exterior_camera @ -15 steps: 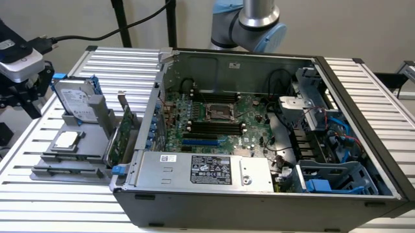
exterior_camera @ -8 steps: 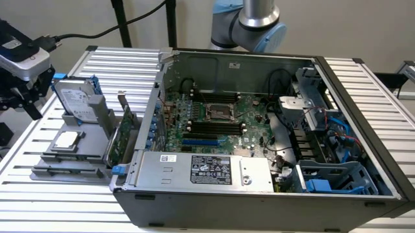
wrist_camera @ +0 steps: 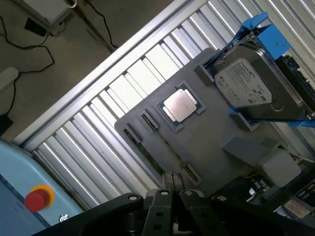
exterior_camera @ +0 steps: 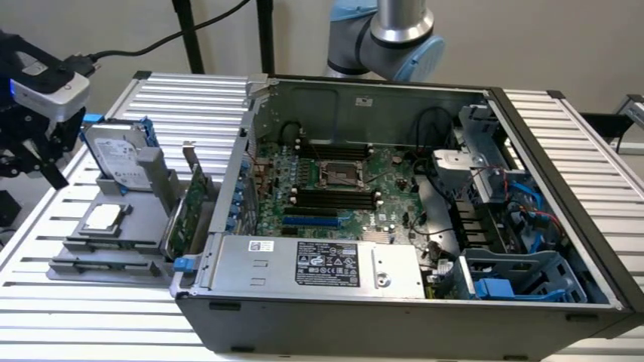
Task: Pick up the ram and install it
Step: 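Pick up the ram and move it above insertion slot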
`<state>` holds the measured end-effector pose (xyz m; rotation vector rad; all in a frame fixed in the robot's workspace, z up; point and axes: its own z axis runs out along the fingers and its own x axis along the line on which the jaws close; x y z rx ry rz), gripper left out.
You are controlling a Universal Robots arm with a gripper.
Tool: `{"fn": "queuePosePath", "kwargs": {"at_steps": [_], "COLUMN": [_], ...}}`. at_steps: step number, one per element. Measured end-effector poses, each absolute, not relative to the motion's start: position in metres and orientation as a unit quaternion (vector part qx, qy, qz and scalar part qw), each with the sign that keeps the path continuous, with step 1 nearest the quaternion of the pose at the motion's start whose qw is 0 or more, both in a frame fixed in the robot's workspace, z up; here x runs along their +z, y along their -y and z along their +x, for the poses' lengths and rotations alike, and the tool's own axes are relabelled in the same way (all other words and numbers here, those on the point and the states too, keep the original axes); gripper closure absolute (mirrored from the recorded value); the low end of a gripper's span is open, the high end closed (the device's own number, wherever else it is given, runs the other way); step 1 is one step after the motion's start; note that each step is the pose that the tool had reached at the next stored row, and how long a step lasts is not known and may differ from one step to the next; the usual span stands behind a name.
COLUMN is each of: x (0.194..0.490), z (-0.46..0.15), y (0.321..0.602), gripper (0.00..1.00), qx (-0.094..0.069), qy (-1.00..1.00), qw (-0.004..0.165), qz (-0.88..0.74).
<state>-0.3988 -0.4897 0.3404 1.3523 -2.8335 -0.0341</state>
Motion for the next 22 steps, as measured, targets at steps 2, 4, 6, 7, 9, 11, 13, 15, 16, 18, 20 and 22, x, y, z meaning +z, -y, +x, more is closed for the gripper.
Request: {"fn": "queuePosePath", "kwargs": {"at_steps": [2, 4, 6, 7, 9, 11, 13, 15, 16, 18, 20, 22], "x": [0.339, 0.337, 0.336, 0.335, 0.333, 0.331, 0.329, 0.328, 0.327, 0.326, 0.325, 0.325], "z": [-0.399, -0.399, -0.399, -0.399, -0.399, -0.399, -0.399, -0.399, -0.399, -0.399, -0.399, -0.399], "y": [0.490, 0.490, 0.490, 0.490, 0.490, 0.490, 0.490, 0.490, 0.490, 0.490, 0.490, 0.490], "gripper": [0.89, 0.89, 0.89, 0.89, 0.89, 0.89, 0.89, 0.89, 0.89, 0.89, 0.89, 0.89], "qx": [-0.011, -0.011, -0.011, -0.011, -0.011, -0.011, -0.011, -0.011, -0.011, -0.011, -0.011, -0.011], "qy": [0.895, 0.886, 0.878, 0.873, 0.864, 0.850, 0.836, 0.825, 0.820, 0.810, 0.799, 0.788], "qw": [0.001, 0.001, 0.002, 0.002, 0.002, 0.002, 0.003, 0.003, 0.004, 0.004, 0.005, 0.006], "qz": [0.447, 0.463, 0.479, 0.487, 0.503, 0.527, 0.549, 0.564, 0.572, 0.586, 0.602, 0.616]}}
